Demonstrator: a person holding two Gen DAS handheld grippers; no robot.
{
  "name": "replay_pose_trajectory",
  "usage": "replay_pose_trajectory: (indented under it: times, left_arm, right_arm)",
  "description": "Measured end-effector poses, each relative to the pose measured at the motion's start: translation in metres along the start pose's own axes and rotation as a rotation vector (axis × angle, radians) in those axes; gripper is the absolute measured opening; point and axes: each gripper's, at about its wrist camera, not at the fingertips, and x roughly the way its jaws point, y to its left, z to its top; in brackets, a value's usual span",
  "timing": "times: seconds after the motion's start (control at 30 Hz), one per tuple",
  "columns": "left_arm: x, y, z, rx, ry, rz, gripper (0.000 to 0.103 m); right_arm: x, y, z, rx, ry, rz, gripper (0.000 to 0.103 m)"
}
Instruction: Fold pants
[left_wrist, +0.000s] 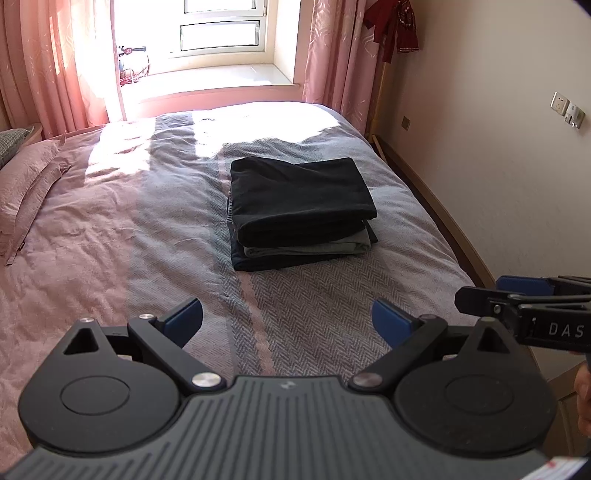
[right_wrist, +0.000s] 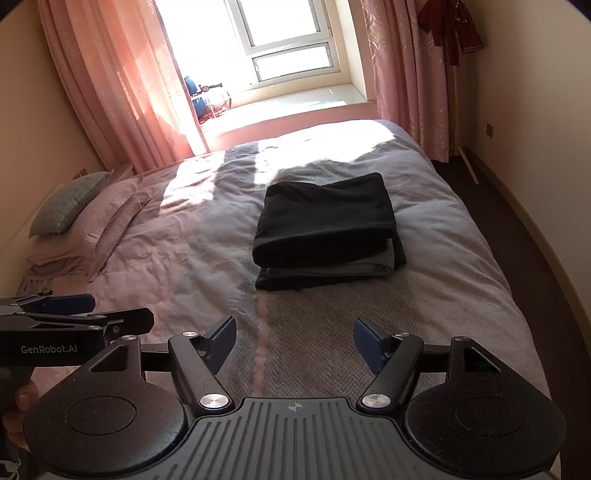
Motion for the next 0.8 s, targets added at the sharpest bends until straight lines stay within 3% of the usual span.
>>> replay_pose_trajectory:
  times: [0.8]
  left_arm:
    - [0.014,-0.008,0.005,0.018,0.014,0.008,0.097]
  right_arm:
    - [0.005,-0.008,0.000,0.000,0.015,0.000,0.067]
